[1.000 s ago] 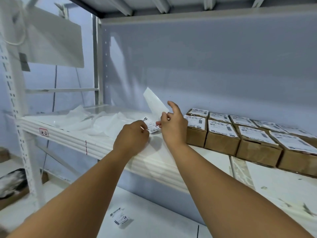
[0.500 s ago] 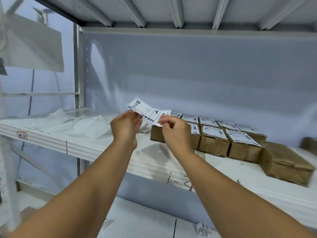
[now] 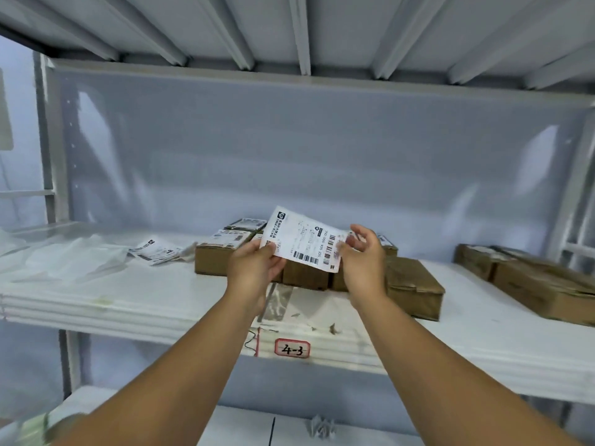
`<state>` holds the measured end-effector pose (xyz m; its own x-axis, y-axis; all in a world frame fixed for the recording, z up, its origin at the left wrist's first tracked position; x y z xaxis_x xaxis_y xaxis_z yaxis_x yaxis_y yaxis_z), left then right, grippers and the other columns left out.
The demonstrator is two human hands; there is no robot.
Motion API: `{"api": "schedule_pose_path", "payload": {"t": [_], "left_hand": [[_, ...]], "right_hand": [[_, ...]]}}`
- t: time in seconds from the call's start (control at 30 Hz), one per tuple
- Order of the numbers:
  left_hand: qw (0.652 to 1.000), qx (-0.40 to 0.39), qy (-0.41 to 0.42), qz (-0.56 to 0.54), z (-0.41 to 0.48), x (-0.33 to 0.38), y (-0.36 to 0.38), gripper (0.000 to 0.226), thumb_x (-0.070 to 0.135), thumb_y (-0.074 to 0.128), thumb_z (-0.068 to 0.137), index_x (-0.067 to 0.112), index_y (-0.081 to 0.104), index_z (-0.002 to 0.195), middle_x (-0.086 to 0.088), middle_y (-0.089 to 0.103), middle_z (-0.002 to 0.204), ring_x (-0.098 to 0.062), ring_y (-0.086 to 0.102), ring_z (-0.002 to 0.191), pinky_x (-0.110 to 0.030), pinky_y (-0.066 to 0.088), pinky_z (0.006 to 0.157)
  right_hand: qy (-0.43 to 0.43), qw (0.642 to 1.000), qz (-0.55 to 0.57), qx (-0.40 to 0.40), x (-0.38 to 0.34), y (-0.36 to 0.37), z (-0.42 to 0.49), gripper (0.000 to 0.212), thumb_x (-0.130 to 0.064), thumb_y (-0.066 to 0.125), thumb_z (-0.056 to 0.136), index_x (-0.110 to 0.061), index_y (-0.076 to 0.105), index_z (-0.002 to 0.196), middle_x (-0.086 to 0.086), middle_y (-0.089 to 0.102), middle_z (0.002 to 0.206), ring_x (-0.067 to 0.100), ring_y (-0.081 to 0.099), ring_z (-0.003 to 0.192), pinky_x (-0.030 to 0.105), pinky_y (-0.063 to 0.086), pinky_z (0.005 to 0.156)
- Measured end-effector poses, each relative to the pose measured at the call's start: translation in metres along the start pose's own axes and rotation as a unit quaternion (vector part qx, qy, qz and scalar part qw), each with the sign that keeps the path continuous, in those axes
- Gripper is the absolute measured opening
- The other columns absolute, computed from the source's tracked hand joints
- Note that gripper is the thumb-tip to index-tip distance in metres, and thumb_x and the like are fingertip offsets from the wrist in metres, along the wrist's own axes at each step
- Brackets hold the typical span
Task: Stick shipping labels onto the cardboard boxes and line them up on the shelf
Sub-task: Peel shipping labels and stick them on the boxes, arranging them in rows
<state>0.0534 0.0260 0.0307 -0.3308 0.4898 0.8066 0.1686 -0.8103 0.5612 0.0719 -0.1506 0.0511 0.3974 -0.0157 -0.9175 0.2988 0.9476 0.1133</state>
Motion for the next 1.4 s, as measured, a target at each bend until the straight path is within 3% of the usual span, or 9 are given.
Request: {"api": "schedule_pose_path", "payload": {"t": [0.13,0.3,0.43,0.53,0.6,0.67,0.9,1.13,1.4], "left_hand": [[0.998,0.011,0.016,0.055,0.001,-0.022,0.024,0.014,-0.001,0.051,0.093,0.012,0.054,0.098,-0.007,0.066,0.094,-0.015,0.066,0.081,-0.019,0.052,0.062],[0.969,0.037,0.129,0.205,0.005,-0.026,0.020,0.024,-0.002,0.046,0.092,0.020,0.039,0.098,-0.007,0.066,0.091,-0.019,0.066,0.081,-0.036,0.055,0.067],[0.925,0.038,0.169,0.339,0.005,-0.028,0.016,0.025,0.000,0.052,0.087,0.025,0.052,0.086,-0.006,0.051,0.118,-0.016,0.056,0.091,-0.022,0.043,0.067],[0.788,0.058,0.303,0.533,-0.008,-0.026,0.029,0.014,0.017,0.071,0.079,0.022,0.068,0.092,-0.006,0.029,0.143,-0.022,0.030,0.130,-0.025,0.025,0.102],[0.670,-0.033,0.395,0.627,-0.019,-0.035,0.049,0.023,0.036,0.073,0.076,0.026,0.070,0.097,-0.005,0.031,0.146,-0.025,0.018,0.137,-0.041,0.014,0.105],[0.600,-0.114,0.414,0.675,-0.023,-0.047,0.058,0.035,0.044,0.068,0.079,0.030,0.067,0.111,-0.004,0.034,0.146,-0.024,0.020,0.137,-0.043,0.012,0.104],[0.623,-0.112,0.384,0.672,-0.017,-0.048,0.056,0.047,0.027,0.057,0.085,0.029,0.050,0.132,0.008,0.047,0.135,-0.013,0.037,0.127,-0.031,0.012,0.098],[0.669,-0.163,0.416,0.593,-0.016,-0.048,0.056,0.051,-0.012,0.047,0.073,0.006,0.065,0.117,-0.013,0.064,0.113,-0.035,0.052,0.106,-0.031,0.036,0.090],[0.715,-0.172,0.402,0.546,-0.022,-0.042,0.056,0.017,0.013,0.061,0.088,0.005,0.065,0.102,-0.008,0.061,0.104,-0.023,0.057,0.093,-0.025,0.040,0.079]], "right_hand": [[0.079,0.995,0.062,0.015,0.021,-0.030,0.012,0.013,-0.004,0.057,0.091,-0.015,0.063,0.098,0.009,0.070,0.095,0.023,0.068,0.084,0.043,0.056,0.083],[0.105,0.987,0.108,-0.055,0.030,-0.028,0.009,0.023,-0.009,0.045,0.099,-0.014,0.060,0.082,0.005,0.068,0.082,0.010,0.065,0.063,0.021,0.052,0.050],[0.106,0.986,0.070,-0.106,0.035,-0.018,0.007,0.025,-0.008,0.045,0.099,-0.012,0.061,0.080,0.006,0.069,0.082,0.013,0.066,0.065,0.022,0.055,0.053],[0.114,0.985,0.036,-0.123,0.039,-0.016,0.006,0.027,-0.004,0.045,0.098,-0.009,0.059,0.075,0.008,0.066,0.076,0.014,0.064,0.059,0.022,0.054,0.050],[0.113,0.984,0.023,-0.136,0.041,-0.015,0.005,0.026,-0.003,0.047,0.097,-0.009,0.058,0.074,0.008,0.059,0.068,0.011,0.059,0.049,0.021,0.050,0.046],[0.114,0.982,0.027,-0.145,0.040,-0.015,0.003,0.022,0.000,0.047,0.095,-0.009,0.062,0.083,0.005,0.057,0.064,0.008,0.055,0.043,0.020,0.048,0.043],[0.138,0.970,0.106,-0.172,0.034,-0.014,0.000,0.027,0.007,0.044,0.092,-0.012,0.063,0.087,0.004,0.070,0.069,0.015,0.067,0.057,0.027,0.057,0.057],[0.148,0.966,0.132,-0.163,0.036,-0.016,0.000,0.023,0.001,0.041,0.096,-0.008,0.059,0.085,0.009,0.069,0.079,0.017,0.069,0.057,0.026,0.058,0.058],[0.137,0.963,0.134,-0.190,0.035,-0.013,-0.003,0.019,0.000,0.049,0.094,-0.007,0.059,0.080,0.001,0.065,0.055,0.012,0.063,0.049,0.026,0.058,0.055]]}}
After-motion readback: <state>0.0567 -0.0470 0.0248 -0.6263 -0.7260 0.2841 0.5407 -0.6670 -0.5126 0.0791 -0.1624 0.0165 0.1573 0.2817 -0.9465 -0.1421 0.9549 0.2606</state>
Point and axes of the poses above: each hand's wrist, its own z-axis towards the middle knuckle, its own y-axis out of the palm, x = y × z, the point moved 5 cm from there along z, towards the middle knuckle
